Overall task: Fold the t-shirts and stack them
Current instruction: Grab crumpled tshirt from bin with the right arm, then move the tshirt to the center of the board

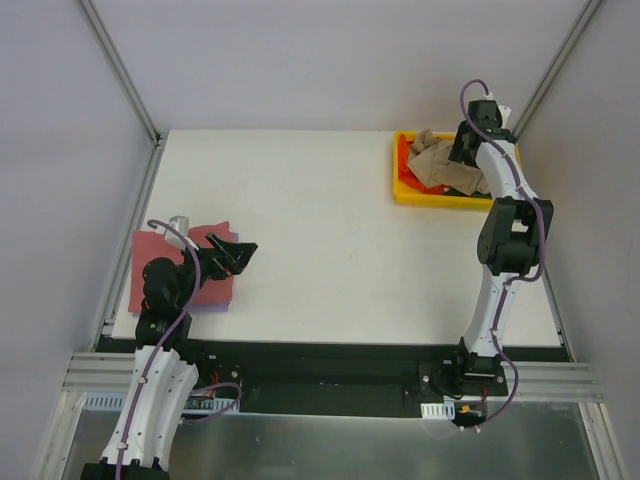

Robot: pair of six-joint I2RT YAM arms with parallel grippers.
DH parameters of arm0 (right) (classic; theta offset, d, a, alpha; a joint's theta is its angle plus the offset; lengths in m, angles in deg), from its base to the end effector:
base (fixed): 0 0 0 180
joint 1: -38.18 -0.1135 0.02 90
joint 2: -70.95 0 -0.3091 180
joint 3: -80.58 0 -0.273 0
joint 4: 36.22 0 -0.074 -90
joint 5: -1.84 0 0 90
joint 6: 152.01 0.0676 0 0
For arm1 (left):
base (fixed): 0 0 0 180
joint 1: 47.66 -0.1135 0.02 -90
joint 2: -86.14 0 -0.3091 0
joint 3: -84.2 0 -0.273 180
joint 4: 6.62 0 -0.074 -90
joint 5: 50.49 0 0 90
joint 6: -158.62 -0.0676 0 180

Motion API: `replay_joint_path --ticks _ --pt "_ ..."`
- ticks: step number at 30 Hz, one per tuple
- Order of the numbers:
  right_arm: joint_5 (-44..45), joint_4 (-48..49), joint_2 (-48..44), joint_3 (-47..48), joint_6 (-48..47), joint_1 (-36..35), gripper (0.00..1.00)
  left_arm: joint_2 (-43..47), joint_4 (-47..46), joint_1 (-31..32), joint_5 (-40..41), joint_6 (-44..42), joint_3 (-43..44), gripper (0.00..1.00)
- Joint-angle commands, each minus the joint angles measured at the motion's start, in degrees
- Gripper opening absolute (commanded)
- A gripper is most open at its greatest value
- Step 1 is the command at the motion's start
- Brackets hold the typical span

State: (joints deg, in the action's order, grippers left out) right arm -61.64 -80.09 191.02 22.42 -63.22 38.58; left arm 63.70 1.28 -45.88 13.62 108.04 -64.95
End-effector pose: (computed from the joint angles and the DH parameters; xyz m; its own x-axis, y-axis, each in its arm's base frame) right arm 0.5473 -0.0340 0.2993 -0.6774 -0.0142 -0.7355 0.3233 0.8923 -0.3150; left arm 0.1382 -0.0338 0.2726 -0.2880 -0.5626 -0.7749 0.3644 0.6840 -0.6320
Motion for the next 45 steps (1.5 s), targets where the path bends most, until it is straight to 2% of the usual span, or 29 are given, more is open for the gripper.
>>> replay_joint_path --ticks 1,3,5,8,11,12,20,24,28,31,33,40,42,45 --pt "-3.1 -4.9 7.0 9.7 -2.1 3.6 0.99 -0.4 -3.5 -0.3 -2.0 -0.6 -0.3 0.99" --pt "-4.9 -4.6 9.8 12.1 -2.8 4.4 0.91 -0.5 -4.0 -0.3 -1.8 -0.7 -0.3 0.99" --pt "-7.9 -3.5 11.4 13.5 -3.4 5.0 0.7 -0.4 -4.3 -0.3 -2.0 -0.6 -0.1 0.99" --pt "-10.2 -0.2 10.6 12.9 -4.5 5.0 0.5 -0.5 -5.4 -0.3 -2.9 0.3 -0.7 0.99" --pt "-14.0 -0.3 8.4 14.0 -7.1 5.0 0.07 -0.3 -5.7 -0.3 -4.2 0.8 -1.1 0.99" --pt "-15.1 -0.6 6.9 14.0 -7.5 5.0 0.01 0.0 -5.7 -0.3 -4.4 0.9 -1.1 0.99" --pt "-14.7 1.6 -12.7 7.0 -9.5 1.7 0.01 2.3 -5.6 -0.3 -6.0 4.4 -1.9 0.99" --pt "-16.1 1.7 -20.3 7.6 -10.6 -0.4 0.01 3.6 -5.4 -0.3 -8.1 5.1 -2.2 0.99" --pt "-19.2 1.2 -26.5 9.9 -9.3 -3.2 0.01 5.3 -4.1 -0.2 -8.8 5.7 -2.2 0.99" --pt "-25.4 1.3 -30.8 10.4 -7.0 -5.1 0.01 6.4 -2.9 -0.2 -9.3 5.7 -2.1 0.99" --pt "-28.9 1.6 -33.5 10.7 -7.0 -7.8 0.01 6.9 -2.1 -0.2 -9.2 5.6 -1.9 0.99" --pt "-30.1 2.6 -40.9 10.7 -6.5 -21.5 0.01 7.0 0.8 -0.2 -9.0 5.5 -1.3 0.99" --pt "-30.8 3.4 -42.8 9.1 -4.7 -24.5 0.01 6.9 2.0 -0.2 -8.8 5.2 -1.0 0.99" --pt "-26.9 7.1 -46.5 3.5 -2.7 -30.8 0.01 6.9 3.6 -0.3 -8.4 5.1 -0.3 0.99"
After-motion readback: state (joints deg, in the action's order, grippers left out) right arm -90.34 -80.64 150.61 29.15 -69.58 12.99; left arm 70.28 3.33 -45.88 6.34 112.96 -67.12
